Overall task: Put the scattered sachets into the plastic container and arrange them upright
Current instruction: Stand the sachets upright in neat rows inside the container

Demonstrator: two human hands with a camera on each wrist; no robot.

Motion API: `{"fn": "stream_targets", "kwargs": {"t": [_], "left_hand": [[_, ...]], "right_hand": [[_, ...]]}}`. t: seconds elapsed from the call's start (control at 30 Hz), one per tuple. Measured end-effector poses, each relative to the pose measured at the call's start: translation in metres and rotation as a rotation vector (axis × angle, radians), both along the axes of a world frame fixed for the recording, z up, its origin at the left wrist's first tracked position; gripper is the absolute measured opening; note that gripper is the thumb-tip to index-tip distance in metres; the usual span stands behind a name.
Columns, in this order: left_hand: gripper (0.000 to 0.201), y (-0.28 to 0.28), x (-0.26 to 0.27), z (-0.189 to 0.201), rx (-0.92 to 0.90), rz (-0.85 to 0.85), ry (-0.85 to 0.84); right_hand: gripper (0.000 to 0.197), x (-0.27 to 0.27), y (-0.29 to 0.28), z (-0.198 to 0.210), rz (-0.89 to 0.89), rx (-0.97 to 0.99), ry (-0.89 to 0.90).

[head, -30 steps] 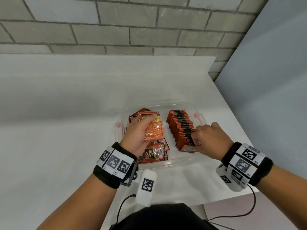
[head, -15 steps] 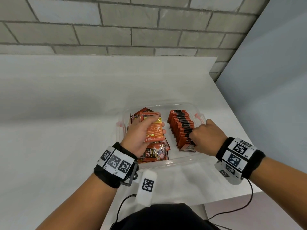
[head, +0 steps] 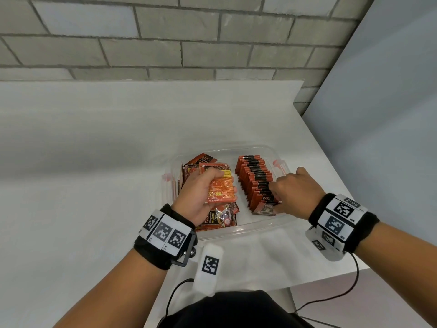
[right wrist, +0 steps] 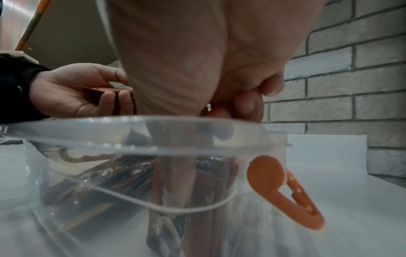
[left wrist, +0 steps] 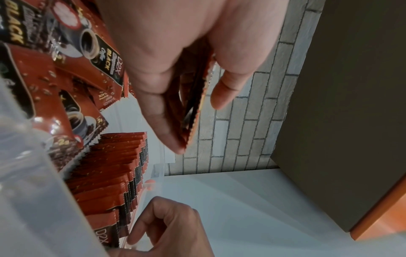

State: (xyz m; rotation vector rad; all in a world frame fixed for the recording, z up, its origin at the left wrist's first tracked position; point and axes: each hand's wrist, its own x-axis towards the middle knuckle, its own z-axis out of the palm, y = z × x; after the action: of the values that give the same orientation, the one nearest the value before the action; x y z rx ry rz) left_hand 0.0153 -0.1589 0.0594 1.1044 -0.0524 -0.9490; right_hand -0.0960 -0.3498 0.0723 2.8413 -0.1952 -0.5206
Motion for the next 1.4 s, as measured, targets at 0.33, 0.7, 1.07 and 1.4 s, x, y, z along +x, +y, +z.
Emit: {"fn": "stream_targets", "kwargs": {"t": [0.33, 0.7, 1.07, 1.4], "left_hand": [[0.027, 0.001, -0.004, -0.003, 0.011, -0.008, 0.034], [0.02, 0.0, -0.012, 0.0, 0.024, -0.064, -0.137], [0.047, 0.003, -0.014, 0.007, -0.083, -0.065, -0.017], [0.014, 0.001, -0.01, 0.007, -0.007, -0.03, -0.154]], "right_hand": [[0.03, -0.004, 0.0, 0.002, -0.059, 0.028, -0.04], [0.021, -0.006, 0.028, 0.026, -0.399, 0.974, -0.473], [0.028, 0.006, 0.034, 0.026, -0.27, 1.155, -0.783], [0.026, 0.005, 0.034, 0.024, -0.269, 1.05, -0.729]]}}
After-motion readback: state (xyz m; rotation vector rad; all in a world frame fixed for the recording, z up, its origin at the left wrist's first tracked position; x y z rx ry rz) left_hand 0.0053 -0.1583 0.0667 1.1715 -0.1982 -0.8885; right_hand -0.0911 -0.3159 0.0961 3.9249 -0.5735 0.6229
